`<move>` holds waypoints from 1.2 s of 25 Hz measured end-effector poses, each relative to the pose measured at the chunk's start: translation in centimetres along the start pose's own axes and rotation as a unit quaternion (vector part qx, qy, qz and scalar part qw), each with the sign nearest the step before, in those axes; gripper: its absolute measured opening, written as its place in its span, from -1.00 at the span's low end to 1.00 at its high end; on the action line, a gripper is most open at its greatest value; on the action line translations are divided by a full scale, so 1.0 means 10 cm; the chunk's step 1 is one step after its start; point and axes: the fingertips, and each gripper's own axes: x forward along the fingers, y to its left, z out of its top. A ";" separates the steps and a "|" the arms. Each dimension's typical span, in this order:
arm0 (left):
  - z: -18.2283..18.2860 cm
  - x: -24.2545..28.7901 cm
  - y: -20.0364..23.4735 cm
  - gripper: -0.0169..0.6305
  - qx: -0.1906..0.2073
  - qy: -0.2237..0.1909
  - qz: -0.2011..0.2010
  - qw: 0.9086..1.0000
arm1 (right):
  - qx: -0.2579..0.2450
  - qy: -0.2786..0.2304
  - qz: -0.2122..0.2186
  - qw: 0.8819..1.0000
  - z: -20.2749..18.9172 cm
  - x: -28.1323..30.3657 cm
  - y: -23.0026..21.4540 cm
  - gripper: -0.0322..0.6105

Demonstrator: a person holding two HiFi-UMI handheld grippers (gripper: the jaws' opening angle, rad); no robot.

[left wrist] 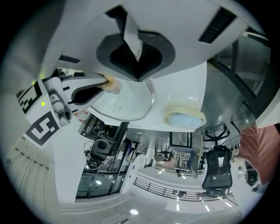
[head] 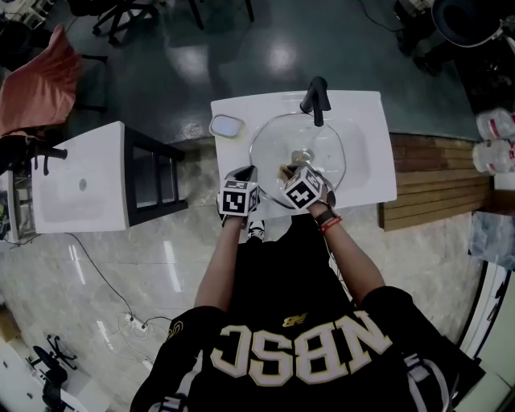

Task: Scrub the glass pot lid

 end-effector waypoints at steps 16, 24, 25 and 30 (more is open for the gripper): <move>0.00 -0.01 0.00 -0.91 -0.013 -0.004 0.006 1.000 | -0.080 -0.022 -0.111 0.990 0.51 0.23 -0.79 -0.72; 0.01 -0.01 0.01 -0.91 -0.024 -0.008 -0.001 1.000 | -0.087 0.009 -0.162 0.983 0.22 0.09 -1.17 -0.73; 0.01 -0.01 0.01 -0.91 -0.026 -0.009 -0.003 1.000 | -0.084 0.018 -0.165 0.983 0.16 0.07 -1.20 -0.73; 0.01 0.00 0.01 -0.91 -0.027 -0.008 -0.004 1.000 | -0.050 0.057 -0.151 0.986 -0.18 -0.08 -1.21 -0.73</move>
